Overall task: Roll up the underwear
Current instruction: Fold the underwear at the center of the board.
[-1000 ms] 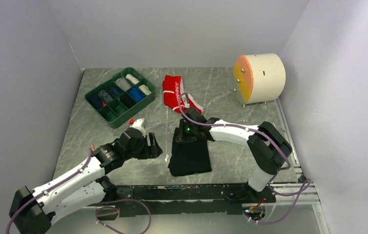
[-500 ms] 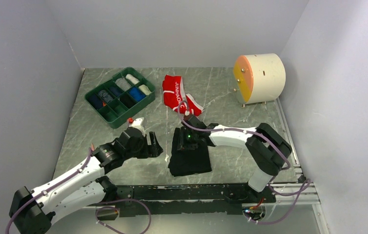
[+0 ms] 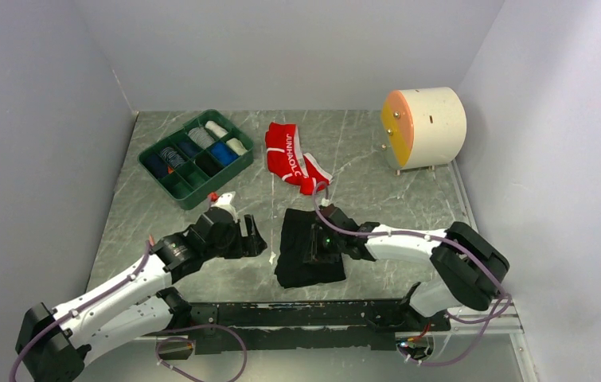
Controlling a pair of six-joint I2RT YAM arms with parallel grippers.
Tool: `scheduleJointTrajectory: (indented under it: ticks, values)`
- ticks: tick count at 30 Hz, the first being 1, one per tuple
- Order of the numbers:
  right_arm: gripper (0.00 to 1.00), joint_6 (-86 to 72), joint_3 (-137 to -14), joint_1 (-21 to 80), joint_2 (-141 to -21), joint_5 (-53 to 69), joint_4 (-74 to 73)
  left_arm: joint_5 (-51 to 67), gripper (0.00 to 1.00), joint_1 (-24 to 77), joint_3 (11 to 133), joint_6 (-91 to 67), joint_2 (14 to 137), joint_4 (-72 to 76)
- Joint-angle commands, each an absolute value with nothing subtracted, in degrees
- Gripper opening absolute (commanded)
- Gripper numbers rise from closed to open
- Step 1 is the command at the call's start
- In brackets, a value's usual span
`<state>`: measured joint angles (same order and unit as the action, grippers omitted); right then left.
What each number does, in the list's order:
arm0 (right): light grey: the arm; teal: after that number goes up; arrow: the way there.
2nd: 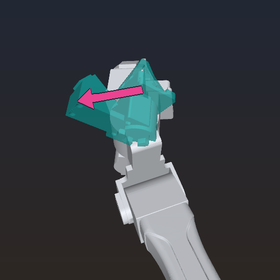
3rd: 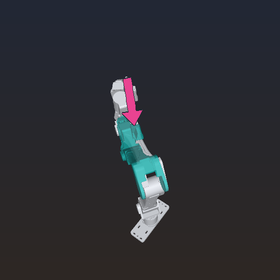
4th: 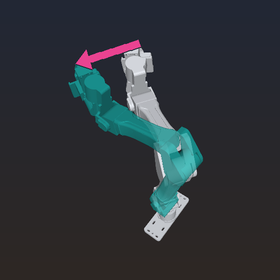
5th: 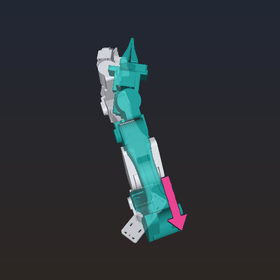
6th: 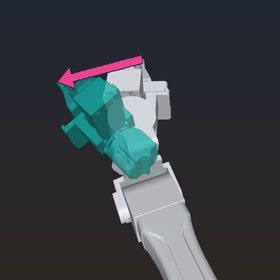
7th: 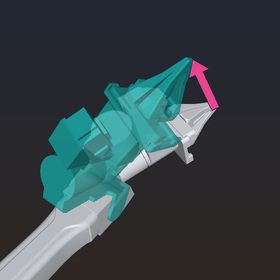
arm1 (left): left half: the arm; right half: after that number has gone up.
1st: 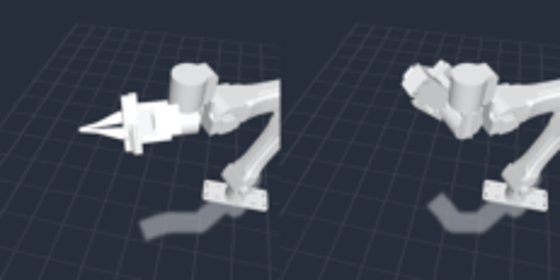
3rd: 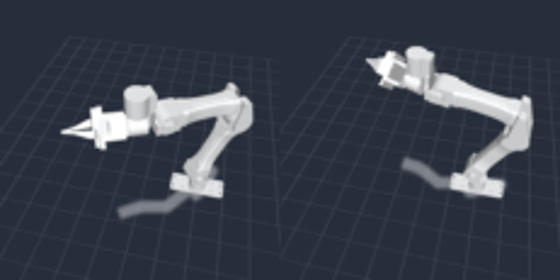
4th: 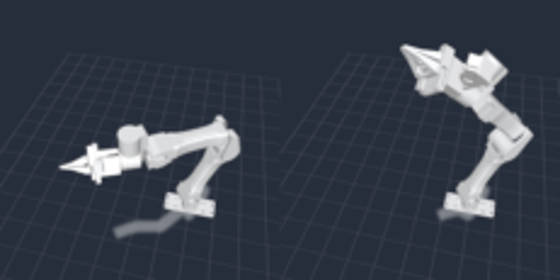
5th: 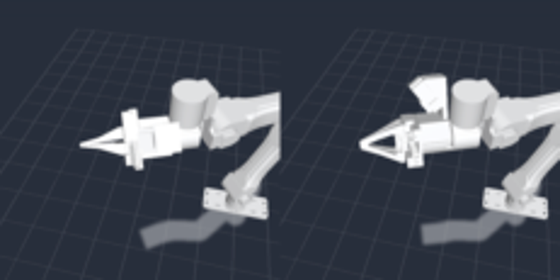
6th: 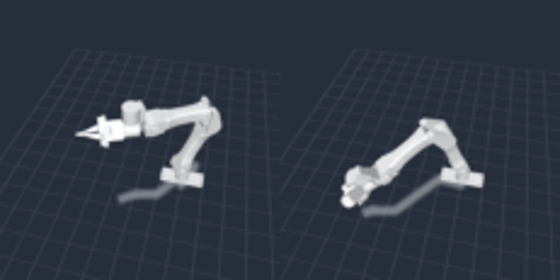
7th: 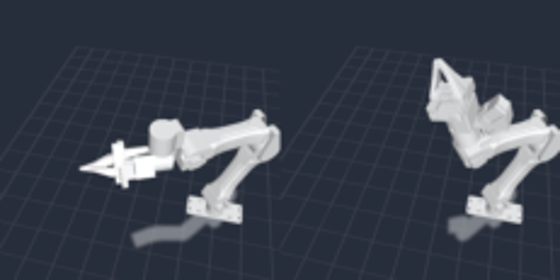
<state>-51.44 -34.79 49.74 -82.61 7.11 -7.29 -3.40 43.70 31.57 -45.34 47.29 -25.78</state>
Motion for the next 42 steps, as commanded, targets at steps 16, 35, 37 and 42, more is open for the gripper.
scheduleJointTrajectory:
  ticks: [16,35,37,42]
  values:
    - [0.69,-54.6,-36.2,47.9,-59.3,-13.8,-28.7,10.5,0.84,44.1,36.0,-37.2,56.2,-14.3]
    - [0.60,-39.3,-44.2,19.9,-81.8,15.5,-9.8,1.9,0.76,64.7,46.3,-39.5,75.0,-8.2]
    - [0.59,-38.8,-44.4,19.2,-84.0,16.0,-8.1,1.9,0.77,64.7,45.6,-40.3,74.4,-7.4]
    - [0.52,-37.0,-46.0,17.8,-90.3,18.3,-7.3,0.1,0.77,64.7,45.8,-40.7,73.8,-9.2]
